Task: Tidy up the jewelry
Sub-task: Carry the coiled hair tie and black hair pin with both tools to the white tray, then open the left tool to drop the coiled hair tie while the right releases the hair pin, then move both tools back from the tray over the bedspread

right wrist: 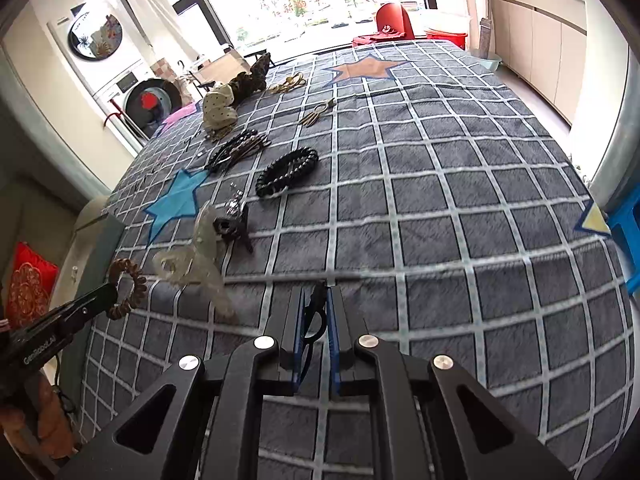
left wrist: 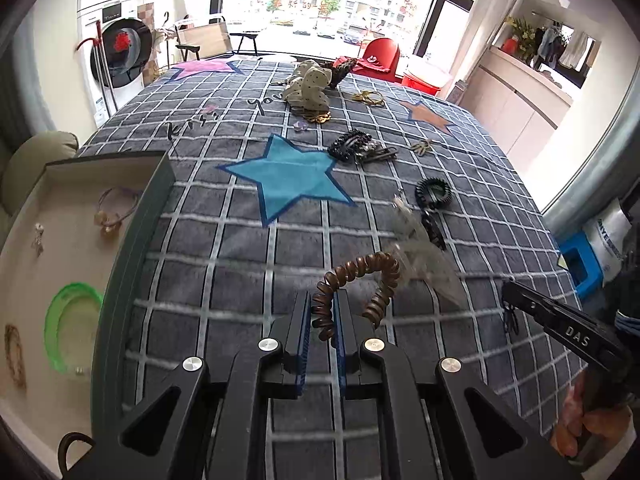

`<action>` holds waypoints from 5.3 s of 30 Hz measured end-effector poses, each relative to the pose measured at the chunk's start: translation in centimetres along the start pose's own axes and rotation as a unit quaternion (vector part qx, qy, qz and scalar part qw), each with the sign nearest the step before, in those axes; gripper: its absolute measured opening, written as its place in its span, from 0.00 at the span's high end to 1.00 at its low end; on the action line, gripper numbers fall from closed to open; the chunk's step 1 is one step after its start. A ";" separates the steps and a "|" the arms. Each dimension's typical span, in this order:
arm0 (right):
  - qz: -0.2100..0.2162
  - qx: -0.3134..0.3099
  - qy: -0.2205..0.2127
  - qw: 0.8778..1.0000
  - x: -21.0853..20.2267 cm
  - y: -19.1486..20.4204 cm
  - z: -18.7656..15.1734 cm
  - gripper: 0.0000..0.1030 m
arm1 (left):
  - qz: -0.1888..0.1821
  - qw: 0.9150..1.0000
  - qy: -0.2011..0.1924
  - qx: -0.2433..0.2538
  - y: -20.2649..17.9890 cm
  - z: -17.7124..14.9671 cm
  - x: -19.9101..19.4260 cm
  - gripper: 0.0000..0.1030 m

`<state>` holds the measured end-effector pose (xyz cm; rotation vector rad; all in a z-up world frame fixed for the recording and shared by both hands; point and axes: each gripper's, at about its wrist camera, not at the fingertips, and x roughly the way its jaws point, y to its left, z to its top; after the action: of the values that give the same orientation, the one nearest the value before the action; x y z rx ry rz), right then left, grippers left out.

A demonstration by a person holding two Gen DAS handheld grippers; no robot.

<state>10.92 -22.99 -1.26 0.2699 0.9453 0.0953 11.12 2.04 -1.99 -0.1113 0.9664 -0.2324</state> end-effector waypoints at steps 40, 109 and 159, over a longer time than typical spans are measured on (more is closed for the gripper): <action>0.088 -0.159 -0.007 0.983 -2.4 19.4 0.0 0.89 | 0.069 0.987 -0.103 -0.100 14.2 -3.8 -11.1 0.87; 0.169 -0.219 0.131 0.952 15.6 36.2 3.7 0.53 | 0.210 0.966 -0.032 -0.150 24.6 0.0 -3.3 0.22; 0.174 -0.102 0.081 0.976 1.9 17.1 -2.0 0.16 | 0.161 0.984 -0.033 -0.068 11.8 -3.3 -7.7 0.00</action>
<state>10.99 -5.73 0.75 0.2371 1.0341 0.5405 5.93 15.41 0.01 -0.0845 0.9192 0.1352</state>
